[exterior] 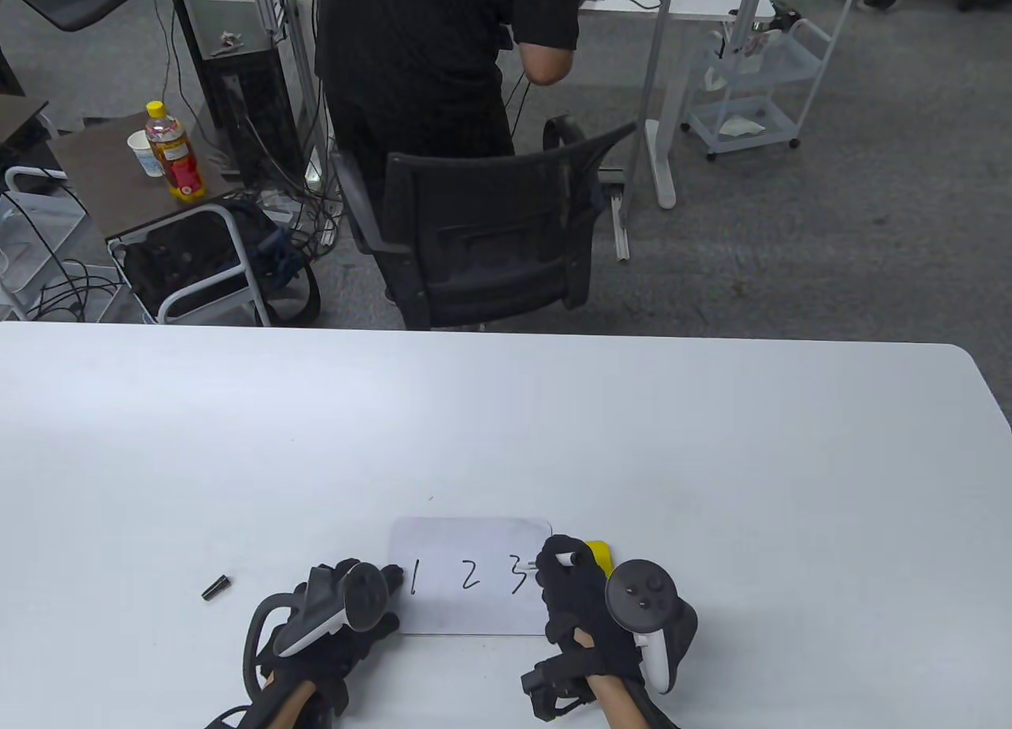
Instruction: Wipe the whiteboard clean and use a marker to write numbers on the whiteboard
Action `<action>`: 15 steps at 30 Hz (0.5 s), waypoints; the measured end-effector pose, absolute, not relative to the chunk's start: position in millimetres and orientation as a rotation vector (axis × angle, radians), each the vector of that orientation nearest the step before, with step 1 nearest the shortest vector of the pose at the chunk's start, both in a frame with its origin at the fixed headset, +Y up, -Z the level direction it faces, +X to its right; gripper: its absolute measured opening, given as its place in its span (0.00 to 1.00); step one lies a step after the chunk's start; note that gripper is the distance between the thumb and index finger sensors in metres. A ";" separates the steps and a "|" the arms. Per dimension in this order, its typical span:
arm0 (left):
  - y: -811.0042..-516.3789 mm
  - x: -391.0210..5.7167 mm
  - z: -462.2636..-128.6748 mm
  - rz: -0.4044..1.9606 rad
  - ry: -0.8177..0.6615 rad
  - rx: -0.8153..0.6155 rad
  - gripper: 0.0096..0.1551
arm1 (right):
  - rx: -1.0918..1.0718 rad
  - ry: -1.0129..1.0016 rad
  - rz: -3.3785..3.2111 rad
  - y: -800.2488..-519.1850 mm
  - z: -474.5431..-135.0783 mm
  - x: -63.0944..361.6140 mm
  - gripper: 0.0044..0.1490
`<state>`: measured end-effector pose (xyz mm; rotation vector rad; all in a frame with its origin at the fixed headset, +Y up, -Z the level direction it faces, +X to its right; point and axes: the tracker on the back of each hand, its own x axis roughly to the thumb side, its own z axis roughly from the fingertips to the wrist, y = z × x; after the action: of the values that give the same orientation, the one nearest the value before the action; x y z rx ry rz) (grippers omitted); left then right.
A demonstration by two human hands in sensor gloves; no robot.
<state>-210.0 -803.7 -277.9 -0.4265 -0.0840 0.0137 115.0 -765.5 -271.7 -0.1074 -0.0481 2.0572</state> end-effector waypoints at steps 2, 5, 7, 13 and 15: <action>-803.8 -210.2 -278.0 0.014 -0.084 -0.427 0.37 | -0.098 -0.055 2.000 -767.7 -270.3 119.9 0.29; -803.8 -210.6 -277.8 0.016 -0.087 -0.423 0.37 | -0.086 -0.066 1.935 -772.1 -267.2 125.7 0.29; -802.2 -212.2 -278.5 0.023 -0.099 -0.427 0.38 | -0.082 -0.059 1.913 -774.5 -266.5 127.6 0.29; -762.8 -255.8 -277.5 0.182 -0.014 -0.224 0.40 | -0.067 -0.081 1.874 -771.8 -262.8 130.7 0.29; -747.7 -282.2 -273.2 0.223 0.078 -0.121 0.40 | -0.063 -0.089 1.871 -770.5 -262.2 131.5 0.30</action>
<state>-282.2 -747.7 -273.2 -0.1208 0.0780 0.2230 131.5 -770.5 -262.2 -0.0632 -0.0890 1.8713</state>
